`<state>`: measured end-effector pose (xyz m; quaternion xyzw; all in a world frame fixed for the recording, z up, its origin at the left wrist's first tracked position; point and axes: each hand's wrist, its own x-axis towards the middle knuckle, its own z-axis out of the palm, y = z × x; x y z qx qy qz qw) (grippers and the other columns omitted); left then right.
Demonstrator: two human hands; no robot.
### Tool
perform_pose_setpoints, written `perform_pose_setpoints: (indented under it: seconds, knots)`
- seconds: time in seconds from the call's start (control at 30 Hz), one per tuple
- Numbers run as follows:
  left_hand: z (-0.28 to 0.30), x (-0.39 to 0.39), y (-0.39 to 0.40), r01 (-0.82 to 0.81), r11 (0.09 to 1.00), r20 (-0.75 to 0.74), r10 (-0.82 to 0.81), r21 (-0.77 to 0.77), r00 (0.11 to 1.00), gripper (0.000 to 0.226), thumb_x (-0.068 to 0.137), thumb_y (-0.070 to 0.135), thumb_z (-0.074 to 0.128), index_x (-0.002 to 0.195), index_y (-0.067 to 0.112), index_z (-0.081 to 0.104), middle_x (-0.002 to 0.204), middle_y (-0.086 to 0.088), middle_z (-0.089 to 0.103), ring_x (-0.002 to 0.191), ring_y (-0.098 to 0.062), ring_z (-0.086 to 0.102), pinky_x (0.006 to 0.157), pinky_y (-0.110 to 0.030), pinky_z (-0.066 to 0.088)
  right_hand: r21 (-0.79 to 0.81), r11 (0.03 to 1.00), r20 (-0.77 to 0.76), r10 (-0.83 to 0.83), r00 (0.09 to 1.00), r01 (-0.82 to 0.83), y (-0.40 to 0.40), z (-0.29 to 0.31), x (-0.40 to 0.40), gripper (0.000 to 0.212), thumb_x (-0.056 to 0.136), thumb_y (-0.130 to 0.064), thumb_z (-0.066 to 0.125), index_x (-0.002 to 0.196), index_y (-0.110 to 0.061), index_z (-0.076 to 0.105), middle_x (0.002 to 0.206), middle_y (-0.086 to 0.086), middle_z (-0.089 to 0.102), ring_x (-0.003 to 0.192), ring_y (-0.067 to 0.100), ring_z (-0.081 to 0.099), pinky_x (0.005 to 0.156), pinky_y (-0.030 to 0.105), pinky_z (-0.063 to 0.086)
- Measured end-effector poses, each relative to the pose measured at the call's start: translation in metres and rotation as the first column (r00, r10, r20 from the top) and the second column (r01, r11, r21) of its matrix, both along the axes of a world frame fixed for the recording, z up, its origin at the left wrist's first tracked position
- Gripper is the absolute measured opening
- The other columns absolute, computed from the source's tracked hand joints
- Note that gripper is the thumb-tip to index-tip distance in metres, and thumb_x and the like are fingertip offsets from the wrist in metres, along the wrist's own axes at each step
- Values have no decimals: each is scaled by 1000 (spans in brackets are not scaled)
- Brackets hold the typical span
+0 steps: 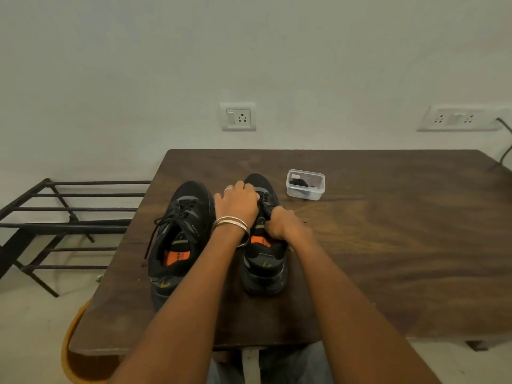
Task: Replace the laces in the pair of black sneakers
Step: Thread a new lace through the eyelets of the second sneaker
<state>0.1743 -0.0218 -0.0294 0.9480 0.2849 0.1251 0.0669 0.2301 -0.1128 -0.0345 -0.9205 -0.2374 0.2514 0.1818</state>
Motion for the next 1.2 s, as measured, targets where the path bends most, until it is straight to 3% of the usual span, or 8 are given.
perform_pose_setpoints:
  seconds: [0.1,0.3,0.47,0.6,0.7,0.87,1.07,1.2]
  knots:
    - [7,4,11,-113,921,262,221,-373,939,24,95,9,44,102,11,67,116,-8,63,116,-31,52,100,-52,37,1,1000,-6,-3,1000,3,1,-1,2,29,97,-20,55,122,-5,60,124,17,62,113,31,60,94,38,49]
    - [21,-3,18,408,379,554,640,-830,533,26,102,9,35,84,13,53,73,-4,60,53,-14,59,53,-22,49,-14,1000,-4,4,1000,-4,1,0,2,31,97,-21,55,125,-6,57,128,17,59,116,33,58,91,36,47]
    - [4,-3,27,190,771,556,242,-607,795,7,94,24,58,92,21,64,76,5,60,66,-6,54,67,-20,44,-28,1000,9,12,1000,-12,0,1,3,33,97,-21,54,126,-5,57,131,18,58,119,34,57,94,38,46]
    - [-5,0,25,89,934,93,-61,-345,994,15,89,25,66,99,20,76,97,-1,69,95,-18,62,92,-37,49,-32,999,18,14,1000,-14,0,-1,4,33,96,-21,55,125,-6,57,130,18,58,118,34,57,94,38,47]
    - [-1,0,30,-3,919,-59,-22,-393,998,17,91,20,64,105,18,74,107,-6,70,102,-24,63,96,-39,49,-33,999,15,8,1000,-8,0,-1,3,33,95,-21,55,124,-6,57,131,19,56,119,35,56,94,39,47]
    - [-6,-9,22,15,937,162,45,-350,986,12,90,23,62,86,21,73,87,-2,70,83,-21,64,78,-35,54,-31,1000,9,-1,1000,2,1,-2,3,34,95,-23,56,125,-7,57,130,19,56,119,35,56,97,39,48]
    - [4,-9,21,-17,693,399,435,-721,807,19,79,9,63,63,2,72,64,-9,69,58,-13,61,59,-19,50,-12,1000,-26,-7,1000,7,1,-2,3,33,94,-22,57,123,-8,58,127,18,59,116,34,58,99,43,50]
    - [-2,-5,21,-25,587,395,575,-809,717,28,82,2,57,54,1,64,67,-16,69,55,-24,59,60,-39,59,-10,1000,-2,6,1000,-6,0,-1,3,34,95,-21,56,125,-6,57,130,19,57,117,36,57,98,40,49]
